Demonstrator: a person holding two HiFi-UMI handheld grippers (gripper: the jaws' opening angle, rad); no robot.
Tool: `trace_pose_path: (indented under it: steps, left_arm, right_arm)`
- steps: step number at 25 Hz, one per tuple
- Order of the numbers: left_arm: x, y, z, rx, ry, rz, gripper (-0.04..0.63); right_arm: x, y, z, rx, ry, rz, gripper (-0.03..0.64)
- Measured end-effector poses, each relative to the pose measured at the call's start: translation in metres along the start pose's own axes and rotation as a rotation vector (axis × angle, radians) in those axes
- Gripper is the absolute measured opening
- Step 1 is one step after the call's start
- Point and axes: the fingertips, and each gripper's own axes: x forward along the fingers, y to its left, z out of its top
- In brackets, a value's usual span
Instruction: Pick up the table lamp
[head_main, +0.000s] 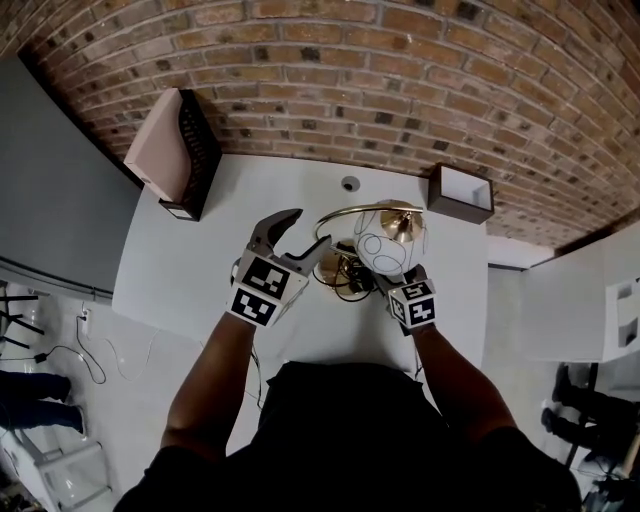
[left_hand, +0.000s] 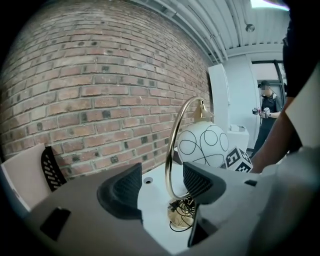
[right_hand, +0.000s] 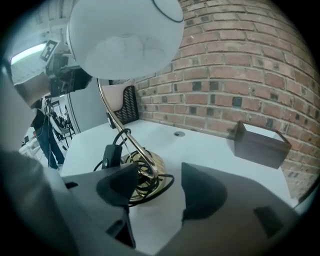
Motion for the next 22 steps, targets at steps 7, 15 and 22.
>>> trace_pose_path:
  steps: [7,15,22]
  left_arm:
    - [0.004,-0.002,0.005,0.011,-0.002,-0.005,0.212]
    - [0.007,-0.006,0.004,0.006,0.012,-0.010,0.172]
    - [0.006,-0.008,0.004,0.018,0.020,-0.005,0.125]
  right_arm:
    - [0.012,0.008,-0.003,-0.029,0.033,0.017,0.214]
    - [0.017,0.014,-0.006,-0.032,0.051,0.041,0.161]
    - [0.020,0.011,-0.006,-0.060,0.058,0.028,0.118]
